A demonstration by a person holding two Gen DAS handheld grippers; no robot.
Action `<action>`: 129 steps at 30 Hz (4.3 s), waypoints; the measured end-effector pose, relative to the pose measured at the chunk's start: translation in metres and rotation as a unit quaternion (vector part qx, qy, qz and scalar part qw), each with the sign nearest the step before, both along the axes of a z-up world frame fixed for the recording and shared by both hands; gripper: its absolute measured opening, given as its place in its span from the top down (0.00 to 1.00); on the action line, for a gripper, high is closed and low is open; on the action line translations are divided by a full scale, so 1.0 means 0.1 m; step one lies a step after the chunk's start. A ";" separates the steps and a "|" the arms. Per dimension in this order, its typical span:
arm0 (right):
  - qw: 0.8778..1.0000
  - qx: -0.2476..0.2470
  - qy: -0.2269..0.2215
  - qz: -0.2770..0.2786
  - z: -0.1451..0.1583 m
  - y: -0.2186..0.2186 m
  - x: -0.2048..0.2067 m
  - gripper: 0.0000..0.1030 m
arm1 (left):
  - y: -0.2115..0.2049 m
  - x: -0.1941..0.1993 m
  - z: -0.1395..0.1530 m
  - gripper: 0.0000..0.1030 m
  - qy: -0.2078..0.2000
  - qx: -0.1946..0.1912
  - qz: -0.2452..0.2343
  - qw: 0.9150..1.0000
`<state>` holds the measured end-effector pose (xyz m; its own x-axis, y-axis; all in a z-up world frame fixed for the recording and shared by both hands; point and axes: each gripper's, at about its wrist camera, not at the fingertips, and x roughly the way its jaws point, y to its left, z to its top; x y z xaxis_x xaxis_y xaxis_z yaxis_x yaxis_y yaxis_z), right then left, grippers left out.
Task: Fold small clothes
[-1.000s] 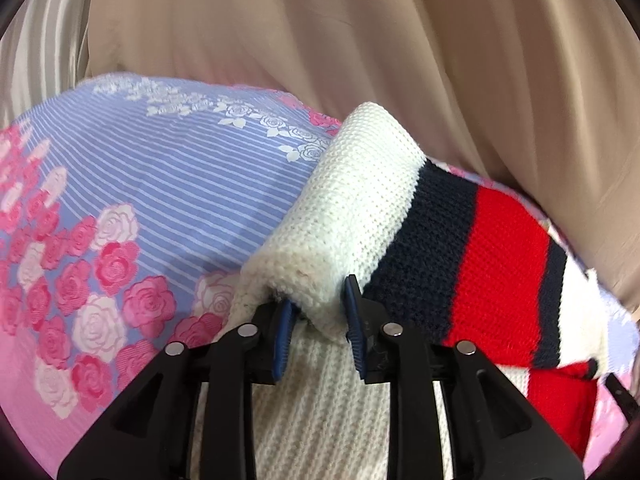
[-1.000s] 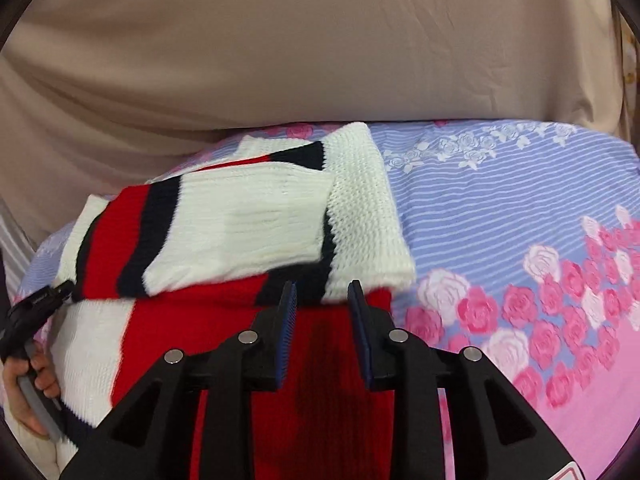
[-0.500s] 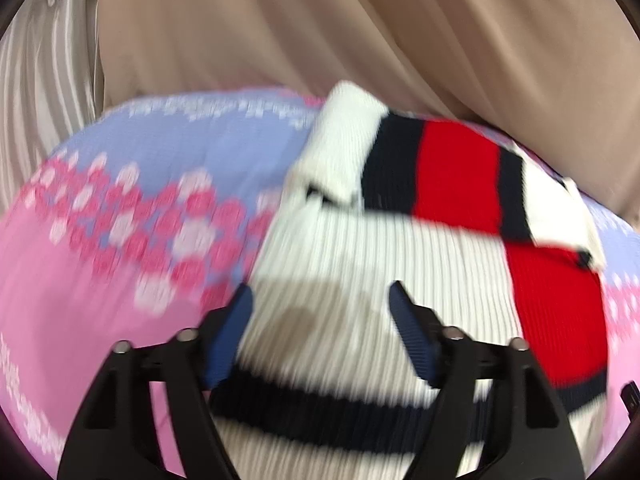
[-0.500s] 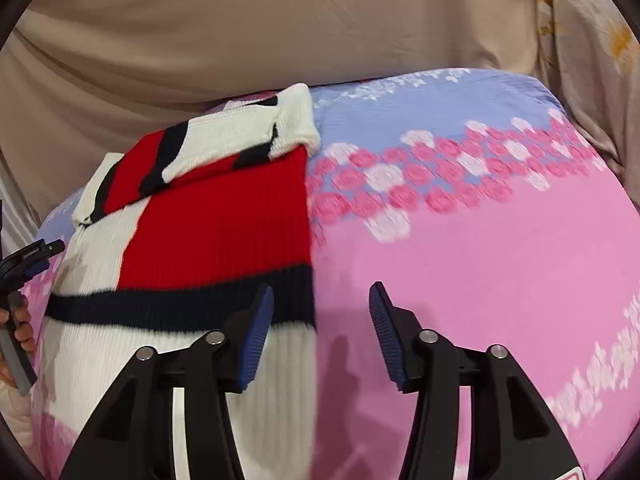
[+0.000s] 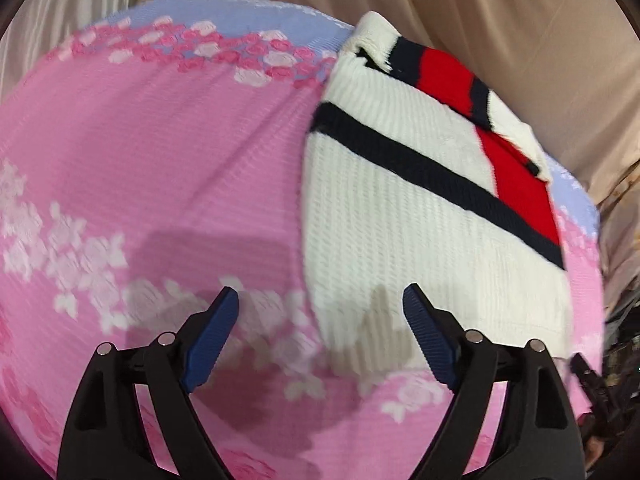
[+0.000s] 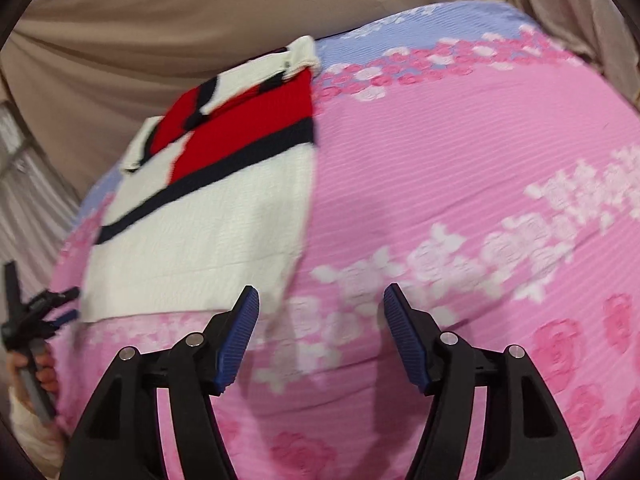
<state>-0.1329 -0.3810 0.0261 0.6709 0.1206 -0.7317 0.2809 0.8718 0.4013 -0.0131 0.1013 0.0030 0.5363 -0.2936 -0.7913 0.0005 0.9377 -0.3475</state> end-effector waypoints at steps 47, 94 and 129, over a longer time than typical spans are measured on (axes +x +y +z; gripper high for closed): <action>0.953 0.016 -0.304 0.009 1.16 0.01 0.20 0.94 | -0.04 0.21 1.22 0.89 -0.170 -0.064 -0.094 0.979; 0.992 0.059 -0.091 -0.063 0.06 -0.26 -0.28 0.90 | 0.18 -0.15 0.30 0.86 -0.031 -0.038 -0.038 0.998; 0.984 -0.103 -0.145 -0.021 0.72 -0.07 1.33 0.93 | -0.44 1.37 0.44 0.95 -0.079 -0.015 -0.061 0.995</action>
